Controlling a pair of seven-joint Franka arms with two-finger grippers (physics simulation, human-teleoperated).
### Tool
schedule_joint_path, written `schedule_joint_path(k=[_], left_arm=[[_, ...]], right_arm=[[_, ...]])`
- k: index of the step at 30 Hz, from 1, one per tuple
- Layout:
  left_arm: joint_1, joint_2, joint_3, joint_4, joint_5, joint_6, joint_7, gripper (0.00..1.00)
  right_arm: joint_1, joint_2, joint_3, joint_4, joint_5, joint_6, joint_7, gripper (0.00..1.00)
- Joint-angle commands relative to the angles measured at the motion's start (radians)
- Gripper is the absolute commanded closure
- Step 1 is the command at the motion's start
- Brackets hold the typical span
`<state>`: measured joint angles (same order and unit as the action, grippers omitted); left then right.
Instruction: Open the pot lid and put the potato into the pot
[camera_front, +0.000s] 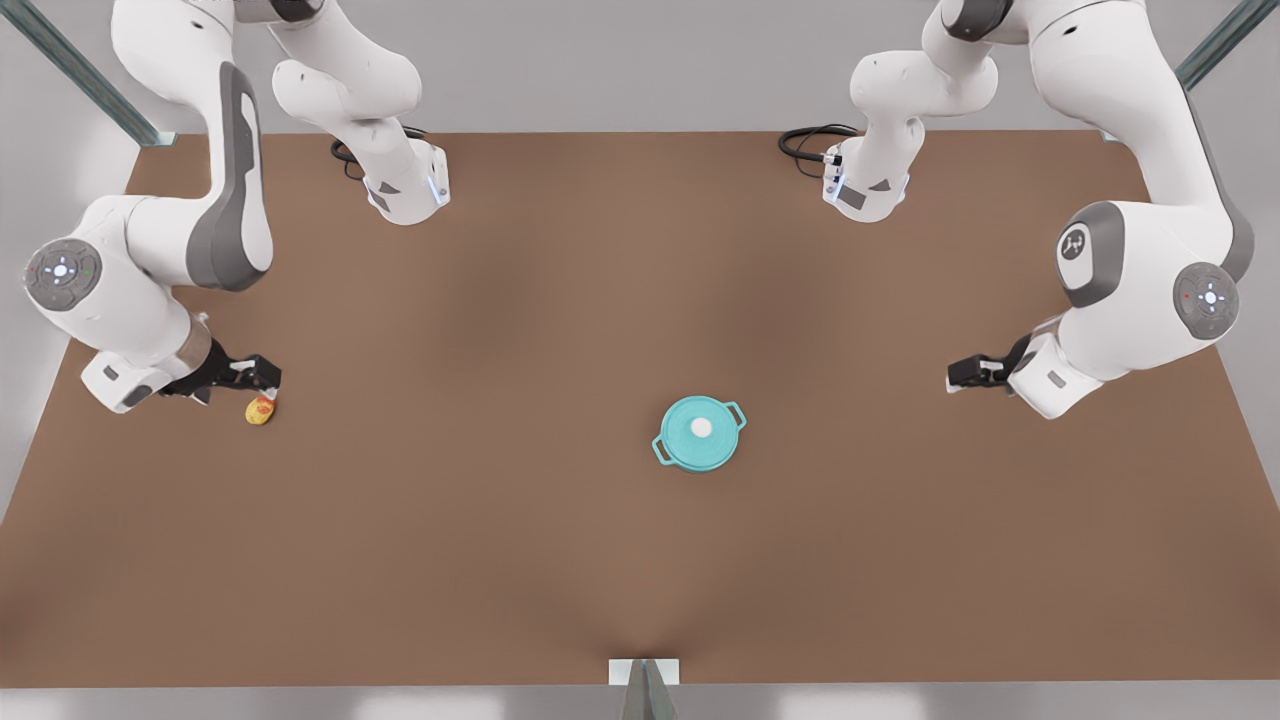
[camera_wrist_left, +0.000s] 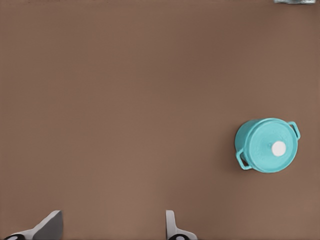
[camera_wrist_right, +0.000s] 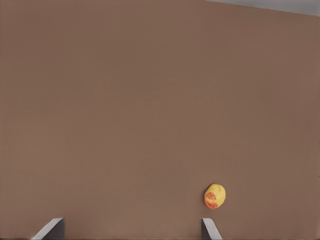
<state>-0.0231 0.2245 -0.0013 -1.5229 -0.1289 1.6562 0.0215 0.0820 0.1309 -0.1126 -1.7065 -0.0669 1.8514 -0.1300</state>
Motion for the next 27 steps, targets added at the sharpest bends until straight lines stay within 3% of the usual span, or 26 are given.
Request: schedule_joint_path(k=[1, 4, 7, 8, 11, 13, 15, 16, 19, 27], left_arm=[[-0.001, -0.001, 0.000, 0.001, 0.000, 0.028, 0.032, 0.00], [-0.029, -0.001, -0.002, 0.006, -0.008, 0.042, 0.046, 0.00], [-0.251, 0.035, -0.016, 0.001, 0.083, 0.083, -0.256, 0.00], [-0.320, 0.052, -0.016, 0.004, 0.097, 0.083, -0.379, 0.00], [-0.376, 0.053, -0.039, 0.000, 0.087, 0.079, -0.555, 0.00], [-0.460, 0.133, -0.052, 0.006, 0.091, 0.142, -0.736, 0.00], [-0.566, 0.327, -0.051, 0.162, 0.095, 0.277, -0.871, 0.00], [-0.584, 0.409, -0.051, 0.262, 0.115, 0.277, -0.899, 0.00], [-0.595, 0.506, -0.049, 0.271, 0.127, 0.477, -0.997, 0.00], [-0.597, 0.578, -0.028, 0.222, 0.196, 0.568, -0.916, 0.00]], right_arm=[[0.001, 0.010, 0.002, 0.013, -0.051, -0.095, 0.009, 0.00], [-0.010, 0.021, -0.007, 0.004, -0.008, -0.095, 0.013, 0.00], [-0.061, 0.015, -0.009, -0.044, 0.013, -0.077, 0.009, 0.00], [-0.062, -0.045, -0.005, -0.165, 0.013, 0.055, 0.009, 0.00], [-0.064, -0.054, -0.039, -0.288, -0.034, 0.170, 0.013, 0.00], [-0.079, -0.024, -0.051, -0.321, -0.024, 0.190, 0.015, 0.00], [-0.105, 0.039, -0.051, -0.320, 0.027, 0.226, 0.027, 0.00], [-0.128, 0.055, -0.051, -0.320, 0.029, 0.258, 0.027, 0.00], [-0.176, 0.091, -0.050, -0.318, 0.059, 0.296, 0.013, 0.00], [-0.212, 0.173, -0.047, -0.308, 0.091, 0.379, 0.010, 0.00]])
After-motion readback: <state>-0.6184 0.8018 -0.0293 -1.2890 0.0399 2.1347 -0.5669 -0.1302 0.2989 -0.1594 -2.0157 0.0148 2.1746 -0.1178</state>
